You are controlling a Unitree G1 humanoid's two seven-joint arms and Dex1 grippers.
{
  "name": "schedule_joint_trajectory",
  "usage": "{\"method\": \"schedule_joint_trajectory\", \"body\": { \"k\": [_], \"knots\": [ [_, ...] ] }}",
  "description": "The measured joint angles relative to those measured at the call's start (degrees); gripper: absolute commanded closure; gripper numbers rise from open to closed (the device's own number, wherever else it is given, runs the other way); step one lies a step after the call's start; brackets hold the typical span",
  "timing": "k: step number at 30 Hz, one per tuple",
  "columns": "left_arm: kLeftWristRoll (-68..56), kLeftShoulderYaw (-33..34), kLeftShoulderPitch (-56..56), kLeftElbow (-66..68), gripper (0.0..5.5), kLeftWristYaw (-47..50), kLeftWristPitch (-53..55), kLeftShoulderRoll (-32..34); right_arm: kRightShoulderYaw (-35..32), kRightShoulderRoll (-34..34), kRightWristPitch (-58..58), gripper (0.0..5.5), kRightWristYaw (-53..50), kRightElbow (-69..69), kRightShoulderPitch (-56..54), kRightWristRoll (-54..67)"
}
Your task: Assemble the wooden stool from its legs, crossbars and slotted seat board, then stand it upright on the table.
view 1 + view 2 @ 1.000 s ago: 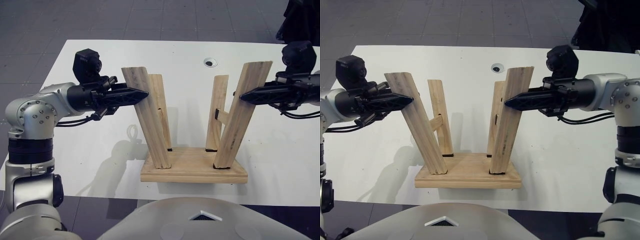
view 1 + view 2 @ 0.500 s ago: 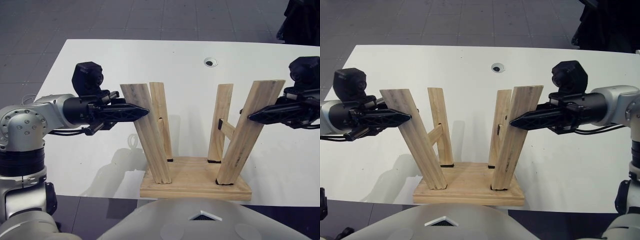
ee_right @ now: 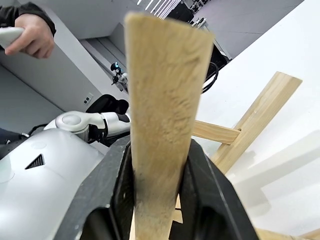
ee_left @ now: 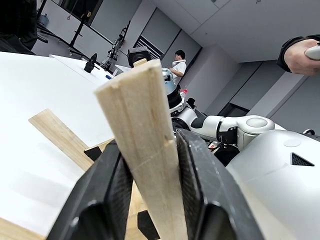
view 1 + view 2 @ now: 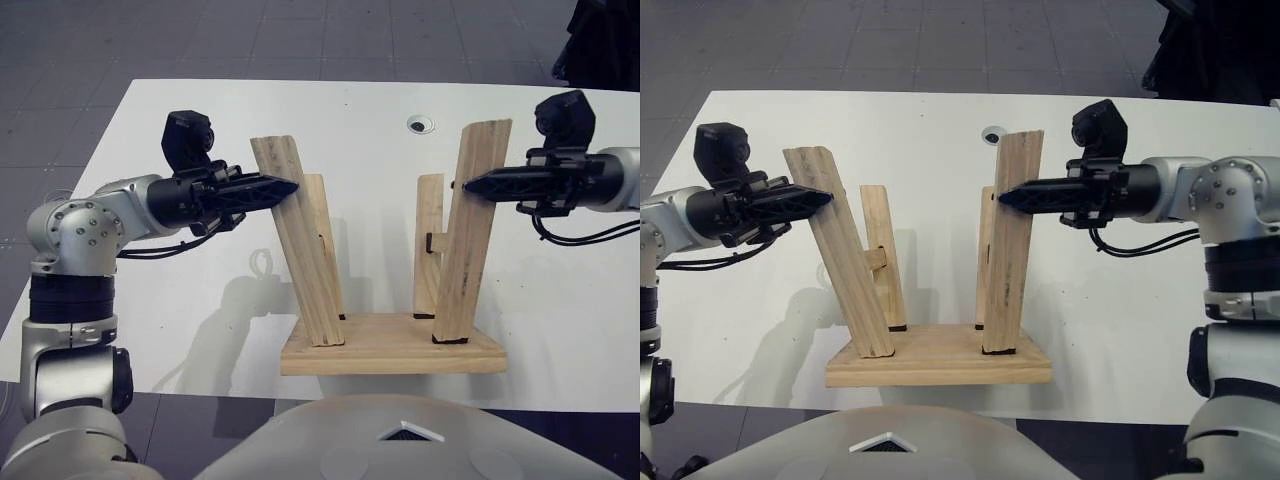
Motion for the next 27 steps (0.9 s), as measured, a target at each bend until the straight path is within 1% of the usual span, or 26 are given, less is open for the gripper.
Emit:
{"method": "schedule_joint_trajectory", "body": {
  "k": [3, 4, 5, 6, 7, 9, 10, 15, 19, 27],
  "knots": [
    [1.7, -1.4, -2.2, 5.1, 4.38, -1.1, 0.0, -1.0, 1.8, 2.9, -0.2, 4.48, 1.2, 6.9, -2.8, -2.0],
    [2.1, -2.1, -3.1, 6.6, 3.87, -1.6, 0.0, -1.2, 2.3, 3.6, -0.2, 4.03, 1.7, 8.7, -3.4, -2.6],
    [3.6, -3.0, -4.0, 8.0, 3.66, -2.3, -0.7, -1.4, 2.8, 4.3, -1.3, 3.89, 2.0, 10.5, -4.2, -3.9],
    [8.1, -5.6, -4.1, 8.7, 3.51, -3.2, -3.3, -2.4, 4.0, 5.1, -3.8, 3.74, 0.7, 12.2, -4.9, -8.4],
    [10.3, -7.8, -3.9, 9.7, 3.2, -4.1, -4.0, -3.6, 5.2, 5.9, -4.1, 3.42, 0.4, 13.5, -4.9, -10.8],
    [13.2, -9.3, -3.7, 10.8, 2.81, -6.3, -7.4, -5.8, 5.5, 6.7, -5.4, 2.99, 0.7, 14.6, -5.5, -12.8],
    [14.9, -9.8, -4.1, 10.9, 2.67, -6.7, -8.1, -6.4, 5.6, 7.1, -5.8, 2.96, 0.7, 15.5, -5.9, -14.4],
    [17.0, -8.9, -4.8, 14.3, 2.61, -7.8, -9.5, -7.6, 5.1, 8.0, -5.2, 2.96, 0.8, 17.5, -6.6, -16.4],
    [18.2, -5.4, -4.0, 16.5, 2.61, -7.6, -9.1, -6.6, 4.7, 7.6, -5.6, 2.96, 2.1, 17.7, -6.1, -17.5],
    [19.2, 0.5, -0.8, 13.7, 2.61, -5.0, -7.1, -6.2, 3.5, 6.3, -5.5, 2.96, 3.4, 18.6, -6.1, -19.1]
  ]
}}
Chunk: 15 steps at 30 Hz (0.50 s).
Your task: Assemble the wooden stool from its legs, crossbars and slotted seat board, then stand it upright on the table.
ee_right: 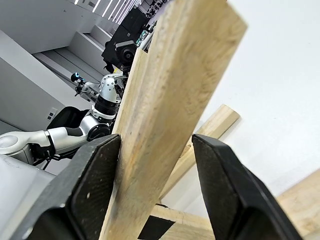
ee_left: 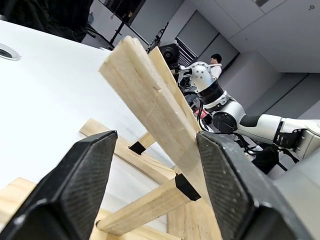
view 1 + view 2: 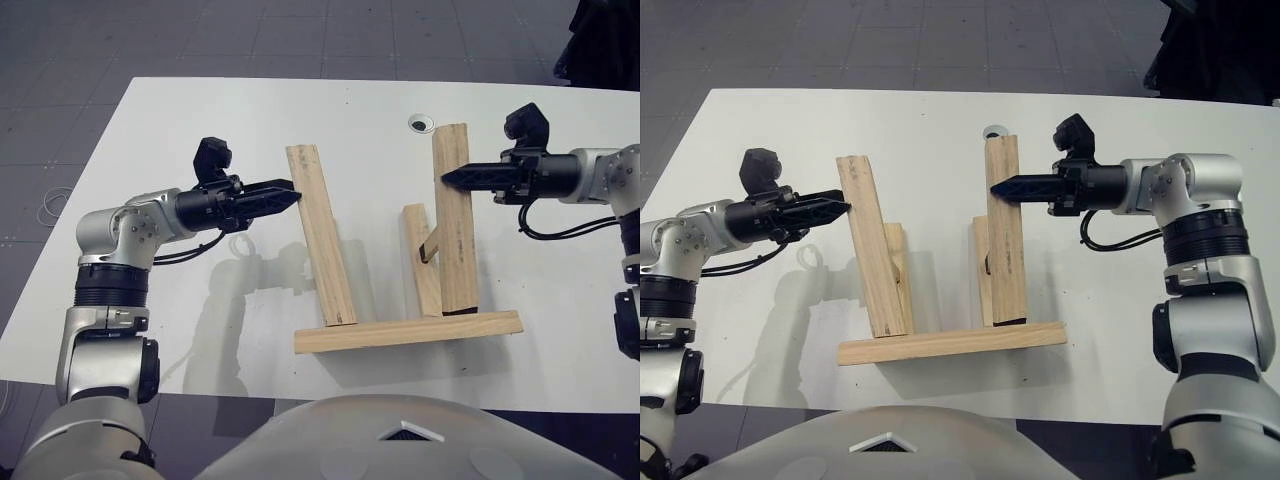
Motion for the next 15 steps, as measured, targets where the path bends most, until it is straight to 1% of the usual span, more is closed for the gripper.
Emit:
{"method": "schedule_joint_trajectory", "body": {
  "k": [5, 10, 11, 12, 15],
  "knots": [
    [0.3, 3.7, 3.0, -2.3, 2.61, 1.8, 0.7, 0.2, -1.3, -2.3, 0.4, 2.96, 0.4, -0.4, 0.9, -0.9],
    [0.6, 3.8, 3.5, -3.6, 2.61, 2.0, 1.1, -0.1, -1.7, -2.2, 1.5, 2.96, 0.4, -0.3, 0.9, -1.0],
    [0.6, 3.8, 3.5, -3.7, 2.57, 2.2, 1.2, -0.1, -1.8, -2.1, 1.7, 2.69, 0.4, -0.2, 0.8, -1.1],
    [0.6, 3.8, 3.5, -3.8, 2.57, 2.3, 1.2, -0.1, -1.8, -2.1, 1.9, 2.62, 0.4, -0.1, 0.8, -1.1],
    [0.6, 3.9, 3.6, -4.3, 2.57, 2.3, 1.7, -0.1, -2.0, -2.1, 3.3, 2.09, 0.4, 0.9, 0.9, -1.1]
  ]
}}
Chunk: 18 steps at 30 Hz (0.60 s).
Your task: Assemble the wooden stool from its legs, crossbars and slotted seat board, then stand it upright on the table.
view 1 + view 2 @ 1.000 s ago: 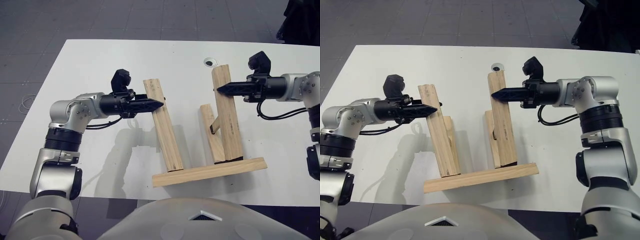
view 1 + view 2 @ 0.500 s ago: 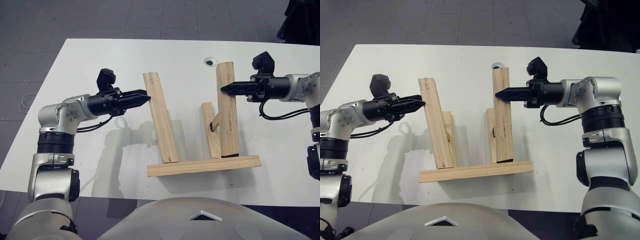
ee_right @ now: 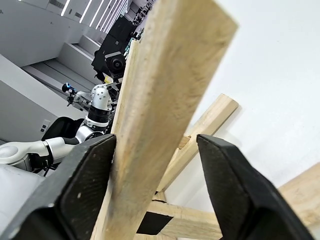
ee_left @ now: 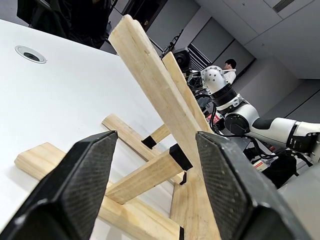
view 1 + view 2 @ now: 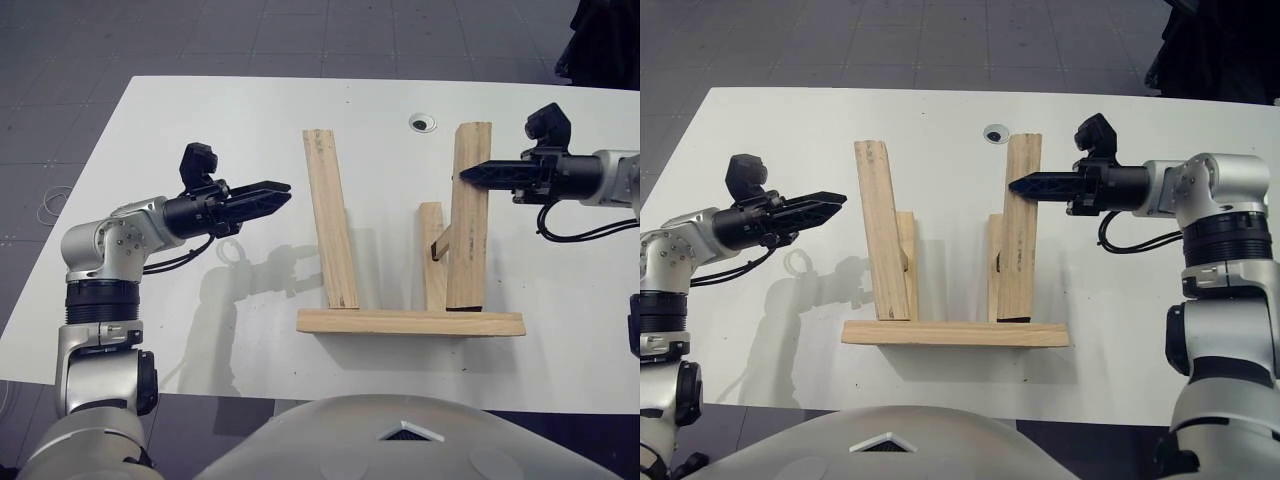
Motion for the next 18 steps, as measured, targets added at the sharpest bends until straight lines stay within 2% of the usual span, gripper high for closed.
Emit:
{"method": "schedule_joint_trajectory", "body": {
  "k": [2, 18],
  "knots": [
    [0.0, 0.0, 0.2, -0.1, 2.57, 0.0, 0.2, 0.0, -0.5, 0.1, 1.1, 1.72, 0.0, 0.8, 0.1, -0.2],
    [0.6, -0.1, 0.3, -0.2, 2.57, -0.2, 0.5, 0.0, -12.2, 2.1, 9.6, 1.72, -3.5, 3.1, 2.0, 0.4]
  ]
}}
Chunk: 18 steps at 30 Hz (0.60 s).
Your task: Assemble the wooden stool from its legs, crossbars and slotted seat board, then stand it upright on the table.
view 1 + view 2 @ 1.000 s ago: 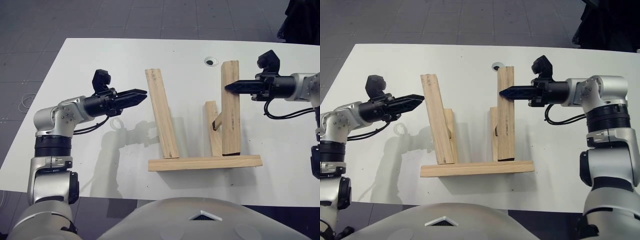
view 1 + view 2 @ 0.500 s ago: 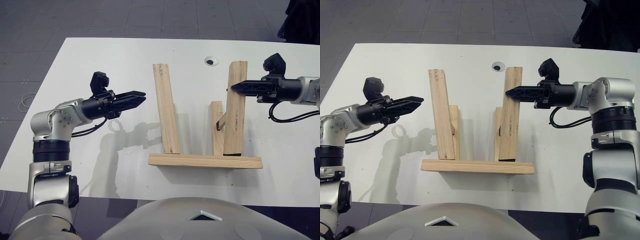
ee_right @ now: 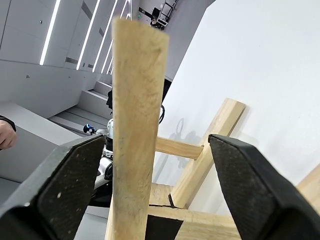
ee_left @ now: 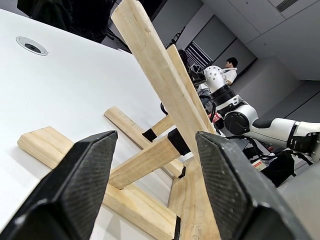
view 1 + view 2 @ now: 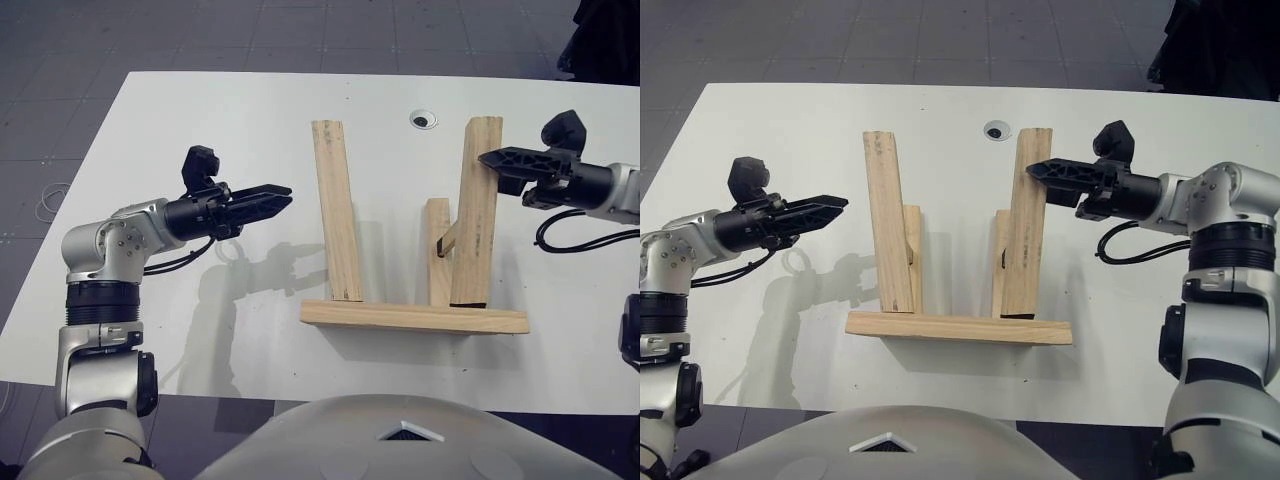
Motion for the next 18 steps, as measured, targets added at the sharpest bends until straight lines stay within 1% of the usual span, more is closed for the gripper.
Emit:
{"method": "schedule_joint_trajectory", "body": {
  "k": [5, 7, 11, 16, 18],
  "knots": [
    [-0.2, 0.9, 0.4, -0.6, 2.57, 0.1, 0.0, 0.0, -2.2, -0.1, 0.0, 1.72, -1.2, -0.5, 0.1, -0.2],
    [-0.6, 2.5, 1.8, -2.3, 2.57, 0.2, 0.0, 0.0, -2.6, -0.7, -0.3, 1.72, -1.3, -0.3, 0.5, -0.4],
    [-1.3, 6.2, 6.7, -7.3, 2.57, 0.7, -0.2, 1.5, -4.1, -3.9, -1.9, 1.72, -1.4, 0.8, 3.0, -1.9],
    [0.5, 7.8, 15.4, -14.6, 2.57, 1.0, -5.2, 2.5, -4.5, -7.6, -3.0, 1.72, -1.0, -0.5, 5.9, -2.9],
    [3.3, 8.0, 18.8, -19.1, 2.57, 1.8, -9.8, 2.5, -5.2, -8.9, -4.7, 1.72, -1.4, -4.9, 8.9, -3.2]
  ]
}}
